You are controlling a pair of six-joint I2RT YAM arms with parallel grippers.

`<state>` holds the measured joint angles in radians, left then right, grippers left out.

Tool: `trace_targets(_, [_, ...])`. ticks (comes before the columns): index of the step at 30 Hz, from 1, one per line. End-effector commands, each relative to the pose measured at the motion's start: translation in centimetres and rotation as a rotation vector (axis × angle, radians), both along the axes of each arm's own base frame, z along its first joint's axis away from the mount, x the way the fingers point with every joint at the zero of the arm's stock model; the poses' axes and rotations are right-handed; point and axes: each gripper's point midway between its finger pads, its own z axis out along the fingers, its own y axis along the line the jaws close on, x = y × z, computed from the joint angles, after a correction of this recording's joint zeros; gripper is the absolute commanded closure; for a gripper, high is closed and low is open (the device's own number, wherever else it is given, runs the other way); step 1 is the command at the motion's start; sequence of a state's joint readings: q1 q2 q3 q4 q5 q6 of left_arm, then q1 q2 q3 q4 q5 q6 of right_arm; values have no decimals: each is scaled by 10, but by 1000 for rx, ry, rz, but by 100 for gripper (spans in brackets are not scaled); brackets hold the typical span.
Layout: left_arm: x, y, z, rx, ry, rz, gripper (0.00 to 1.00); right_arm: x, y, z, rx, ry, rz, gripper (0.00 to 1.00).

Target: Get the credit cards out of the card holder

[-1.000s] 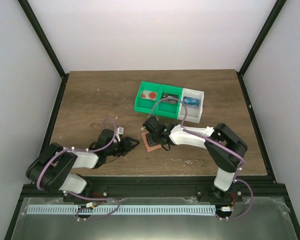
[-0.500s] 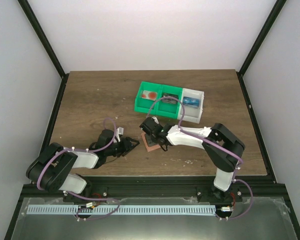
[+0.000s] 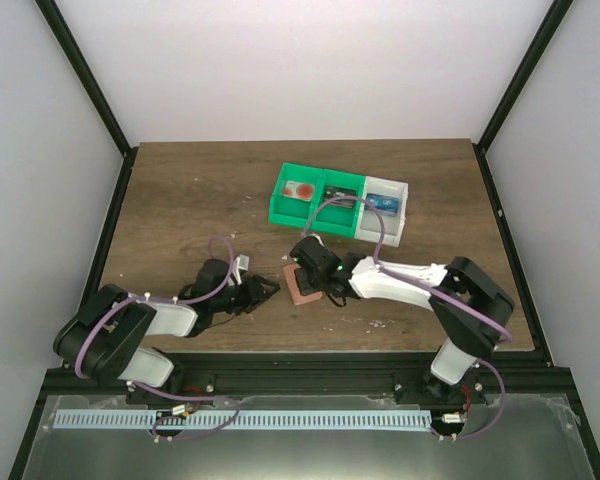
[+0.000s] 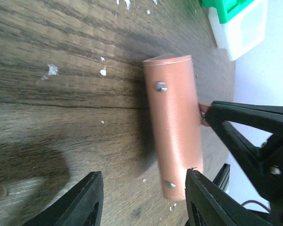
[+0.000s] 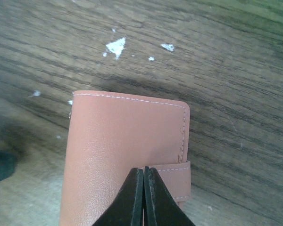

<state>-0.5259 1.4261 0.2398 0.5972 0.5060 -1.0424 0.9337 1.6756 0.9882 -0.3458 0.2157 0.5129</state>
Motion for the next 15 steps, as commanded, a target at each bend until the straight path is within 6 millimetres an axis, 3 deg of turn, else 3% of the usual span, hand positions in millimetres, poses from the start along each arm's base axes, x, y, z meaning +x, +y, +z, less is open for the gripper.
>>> trace_targets(1, [1,-10,11,-41,-44,-59,51,-3,18,37,175,-54,28,100])
trace_targets(4, [-2,-17,22,-96,-76,-102,49,-10,20,51,262,-63,42,100])
trace_targets(7, [-10,-26,39,-185,-126,-158,38,-16,21,61,321,-65,53,100])
trace_targets(15, [-21,-37,60,-306,-169,-207,31,-21,22,64,341,-53,66,99])
